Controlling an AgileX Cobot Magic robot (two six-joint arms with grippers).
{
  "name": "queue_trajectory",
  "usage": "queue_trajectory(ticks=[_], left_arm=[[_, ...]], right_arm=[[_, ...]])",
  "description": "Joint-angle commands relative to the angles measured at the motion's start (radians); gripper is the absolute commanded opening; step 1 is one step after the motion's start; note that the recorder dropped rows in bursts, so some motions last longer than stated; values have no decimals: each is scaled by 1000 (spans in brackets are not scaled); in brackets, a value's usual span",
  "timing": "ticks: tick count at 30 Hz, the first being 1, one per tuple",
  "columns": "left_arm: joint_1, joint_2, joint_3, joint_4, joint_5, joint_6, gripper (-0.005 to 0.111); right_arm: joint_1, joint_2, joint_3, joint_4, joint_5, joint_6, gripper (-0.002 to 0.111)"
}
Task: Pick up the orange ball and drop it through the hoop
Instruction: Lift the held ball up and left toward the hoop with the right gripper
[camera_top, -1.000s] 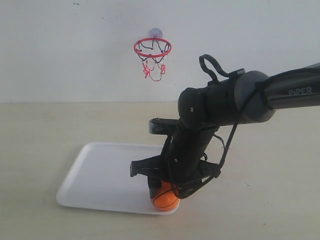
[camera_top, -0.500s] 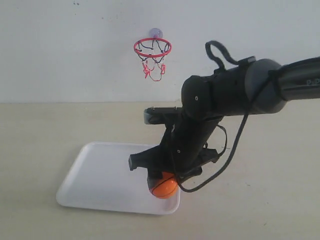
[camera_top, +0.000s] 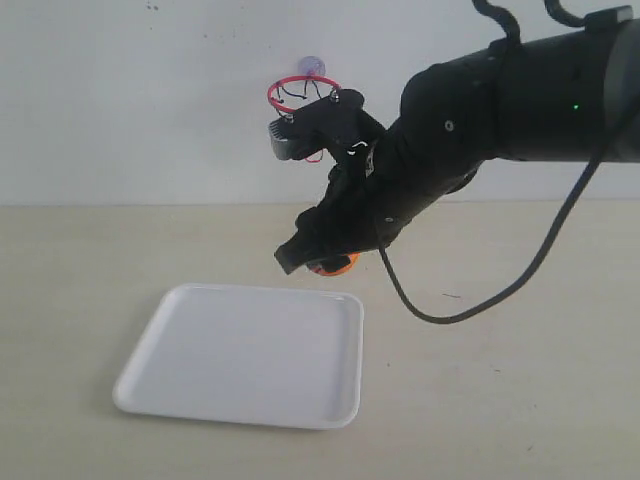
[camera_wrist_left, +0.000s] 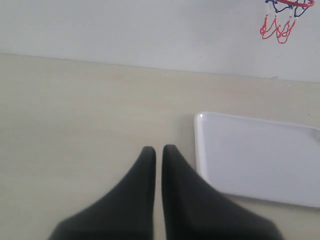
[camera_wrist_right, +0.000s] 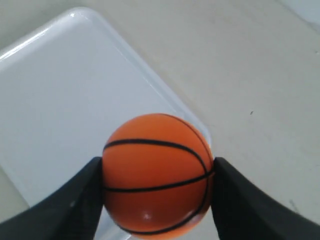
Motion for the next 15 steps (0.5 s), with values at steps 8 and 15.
queue_trajectory(ticks=[8,15], left_arm=[[-4,-3,3,8,0,-6,4],[-4,-3,3,8,0,-6,4]], right_arm=[[-169,-12,-5,-62,-105,39,0],[-341,-12,-5,380,-275,-286,0]])
